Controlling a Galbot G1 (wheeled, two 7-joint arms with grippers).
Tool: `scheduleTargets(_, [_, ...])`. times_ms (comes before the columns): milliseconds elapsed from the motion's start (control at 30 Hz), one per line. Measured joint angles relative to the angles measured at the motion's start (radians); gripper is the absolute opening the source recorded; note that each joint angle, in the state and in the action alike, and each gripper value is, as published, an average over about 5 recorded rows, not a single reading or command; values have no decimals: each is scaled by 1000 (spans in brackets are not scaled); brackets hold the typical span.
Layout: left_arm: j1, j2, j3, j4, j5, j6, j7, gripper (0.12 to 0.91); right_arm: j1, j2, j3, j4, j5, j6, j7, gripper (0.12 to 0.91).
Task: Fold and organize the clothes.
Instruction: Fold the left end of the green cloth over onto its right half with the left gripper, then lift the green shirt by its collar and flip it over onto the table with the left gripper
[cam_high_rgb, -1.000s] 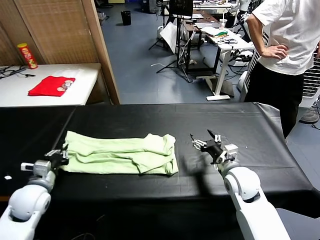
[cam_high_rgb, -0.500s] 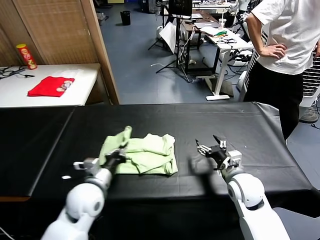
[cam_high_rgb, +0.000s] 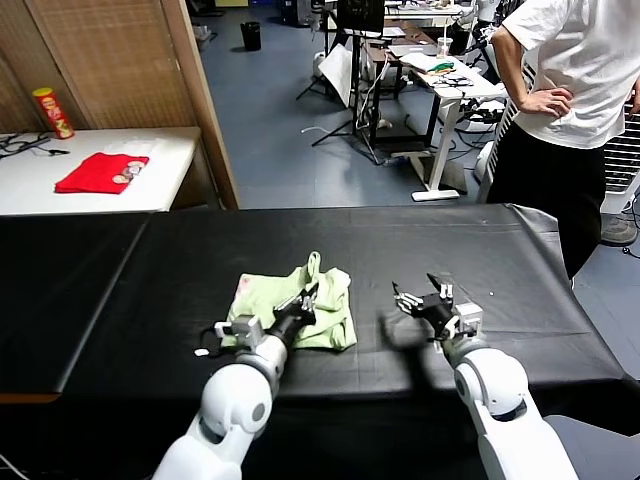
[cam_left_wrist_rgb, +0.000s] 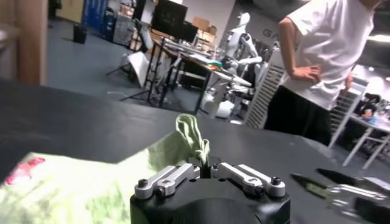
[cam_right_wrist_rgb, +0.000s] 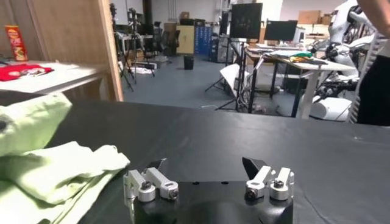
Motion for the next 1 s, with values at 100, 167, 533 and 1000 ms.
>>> scheduleTargets(100, [-3, -20, 3, 14, 15, -3, -1, 167, 0, -1, -5, 2, 0, 1, -5, 798])
scheduleTargets(167, [-5, -30, 4, 23, 25, -7, 4, 171, 1, -3, -10, 4, 0, 3, -9, 798])
scheduleTargets(533, [6, -82, -2, 19, 41, -19, 41, 690, 52, 4, -78, -19, 16, 15, -44, 798])
scheduleTargets(1000, [104, 79, -171, 1, 90, -81, 78, 798, 140, 42, -238, -139, -219, 49, -111, 798])
